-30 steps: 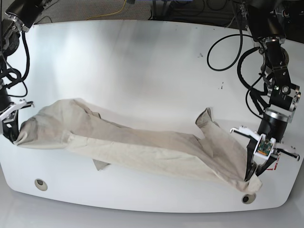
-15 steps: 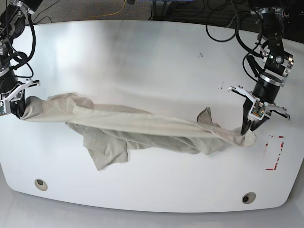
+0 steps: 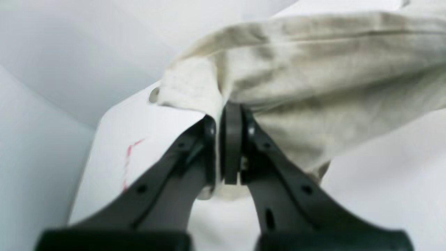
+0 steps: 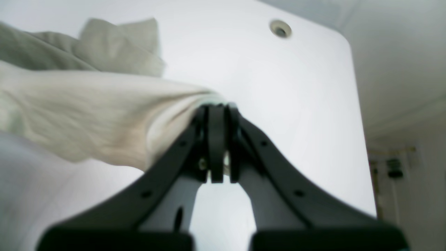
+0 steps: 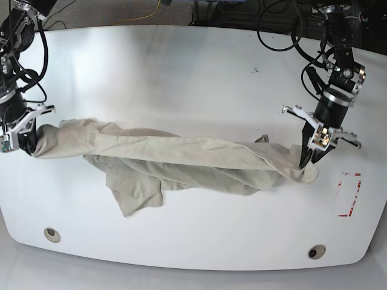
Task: Layout the t-shirt on the table in an organized manner, then fold the t-shirt properly
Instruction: 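Swing the held shirt up and lay it flat across the table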
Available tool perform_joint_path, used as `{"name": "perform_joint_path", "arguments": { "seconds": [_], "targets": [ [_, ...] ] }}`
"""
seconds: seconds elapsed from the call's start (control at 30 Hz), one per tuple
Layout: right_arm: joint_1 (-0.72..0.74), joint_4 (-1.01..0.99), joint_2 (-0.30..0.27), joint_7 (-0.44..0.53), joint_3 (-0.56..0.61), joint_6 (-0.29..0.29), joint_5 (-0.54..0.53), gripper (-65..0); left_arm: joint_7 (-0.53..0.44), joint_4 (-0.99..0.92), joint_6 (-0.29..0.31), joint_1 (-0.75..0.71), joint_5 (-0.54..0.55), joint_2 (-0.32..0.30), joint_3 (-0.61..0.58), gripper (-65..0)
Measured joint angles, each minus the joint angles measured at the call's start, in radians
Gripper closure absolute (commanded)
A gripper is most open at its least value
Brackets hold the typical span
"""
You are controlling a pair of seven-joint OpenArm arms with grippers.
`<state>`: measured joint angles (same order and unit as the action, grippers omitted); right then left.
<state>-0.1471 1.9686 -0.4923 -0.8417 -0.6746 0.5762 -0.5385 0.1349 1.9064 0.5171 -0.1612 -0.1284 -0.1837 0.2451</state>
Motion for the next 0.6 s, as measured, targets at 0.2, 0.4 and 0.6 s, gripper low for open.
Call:
{"name": "perform_joint_path", "arguments": {
  "seconds": [0.2,0.4,0.6],
  "targets": [
    [0.196,-0.099,-0.003,-0.005,0.143,-0.003,0.117,0.0,-0.024,-0.116,-0.002,0.211,0.005,-0.013,-0.04,0.0],
    [0.401,-0.212,0.002,0.005,0.271,0.001,0.224,0.0,-0.003,-0.227,-0.003,0.395,-0.002,-0.041,-0.07,0.0],
    [0.581,-0.336,0.0,0.005,0.329,-0.002,0.319,0.0,-0.006,-0.294,0.006,0.574,-0.017,-0.061,-0.09,0.0]
  ]
}}
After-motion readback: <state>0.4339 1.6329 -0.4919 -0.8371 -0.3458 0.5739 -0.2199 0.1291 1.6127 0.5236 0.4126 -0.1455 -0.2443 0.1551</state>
